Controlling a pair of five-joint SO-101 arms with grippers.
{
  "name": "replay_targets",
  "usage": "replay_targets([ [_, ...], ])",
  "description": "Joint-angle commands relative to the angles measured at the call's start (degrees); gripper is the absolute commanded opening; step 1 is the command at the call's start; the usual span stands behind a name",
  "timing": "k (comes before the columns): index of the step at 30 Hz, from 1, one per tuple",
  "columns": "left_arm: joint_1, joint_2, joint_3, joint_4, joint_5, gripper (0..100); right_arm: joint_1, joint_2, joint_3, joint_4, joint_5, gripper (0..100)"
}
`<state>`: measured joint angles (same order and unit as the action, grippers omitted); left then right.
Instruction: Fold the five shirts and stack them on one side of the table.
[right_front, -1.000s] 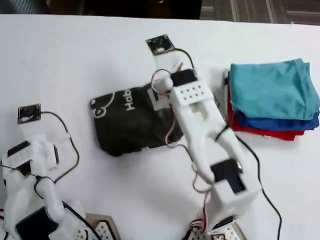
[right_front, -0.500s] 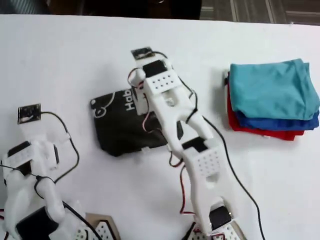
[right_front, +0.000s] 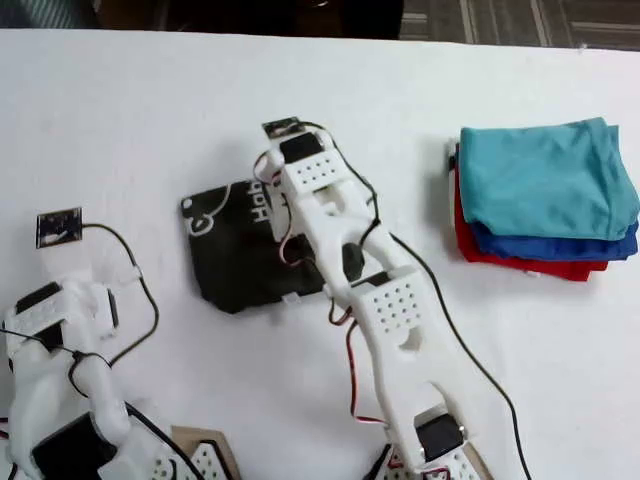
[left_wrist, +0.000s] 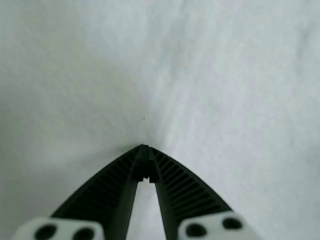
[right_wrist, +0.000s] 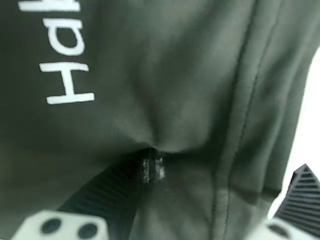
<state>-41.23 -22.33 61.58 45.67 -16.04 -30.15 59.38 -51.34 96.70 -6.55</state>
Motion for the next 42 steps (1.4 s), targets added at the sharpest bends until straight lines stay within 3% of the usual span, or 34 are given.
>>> replay_targets([
  [1, -0.18, -0.35, -0.22, -0.62, 0.62, 3, -0.13, 3.47, -2.11, 2.68, 0.18, 40.7],
  [4, -0.18, -0.35, -0.22, -0.62, 0.62, 3, -0.84, 4.26, -1.93, 4.62, 5.45, 34.2],
  [8, -0.18, -0.35, -0.22, -0.62, 0.62, 3, -0.75, 3.03, 0.00, 4.62, 9.32, 3.9],
  [9, -0.18, -0.35, -0.22, -0.62, 0.62, 3, -0.57, 2.68, 0.18, 4.62, 9.32, 0.5],
  [11, -0.18, -0.35, -0.22, -0.62, 0.62, 3, -0.48, 2.07, 0.26, 4.62, 9.49, 6.3],
  [15, -0.18, -0.35, -0.22, -0.62, 0.62, 3, -0.40, 1.10, 0.26, 4.62, 9.76, 1.5],
  [23, -0.18, -0.35, -0.22, -0.62, 0.62, 3, 5.05, -8.75, -0.26, 4.62, 9.93, 1.9],
  [29, -0.18, -0.35, -0.22, -0.62, 0.62, 3, 8.22, -27.82, 2.81, 4.62, 22.33, 1.9],
  [36, -0.18, -0.35, -0.22, -0.62, 2.29, 3, 10.86, -50.86, 14.59, 4.62, 29.36, 1.9],
  [42, -0.26, -0.35, -0.22, -0.70, 3.69, 3, 20.44, -64.13, 18.37, 4.62, 38.24, 1.9],
])
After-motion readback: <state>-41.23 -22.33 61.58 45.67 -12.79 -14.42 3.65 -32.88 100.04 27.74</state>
